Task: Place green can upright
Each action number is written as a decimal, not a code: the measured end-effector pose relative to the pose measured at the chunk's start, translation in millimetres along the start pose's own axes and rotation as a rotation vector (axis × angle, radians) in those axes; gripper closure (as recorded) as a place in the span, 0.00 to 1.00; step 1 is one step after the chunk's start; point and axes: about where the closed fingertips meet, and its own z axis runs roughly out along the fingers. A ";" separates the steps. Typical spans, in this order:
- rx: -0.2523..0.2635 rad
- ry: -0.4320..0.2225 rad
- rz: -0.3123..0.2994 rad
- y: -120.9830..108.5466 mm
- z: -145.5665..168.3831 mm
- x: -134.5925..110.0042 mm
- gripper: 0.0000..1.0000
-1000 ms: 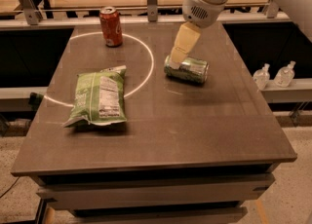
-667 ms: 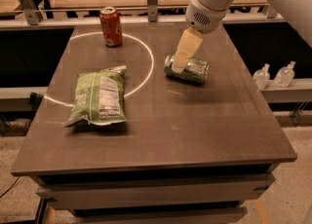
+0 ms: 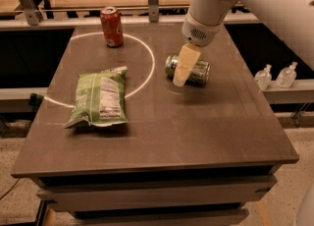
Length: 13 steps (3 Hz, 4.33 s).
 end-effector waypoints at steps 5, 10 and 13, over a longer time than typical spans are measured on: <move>-0.002 -0.036 -0.113 -8.3 5.3 16.2 0.64; -0.242 -0.675 -0.255 10.0 -68.8 -3.5 1.00; -0.411 -1.139 -0.238 25.2 -74.5 3.8 1.00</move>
Offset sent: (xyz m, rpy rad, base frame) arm 0.0037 -0.0038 -0.0147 0.0163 -0.0242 0.1007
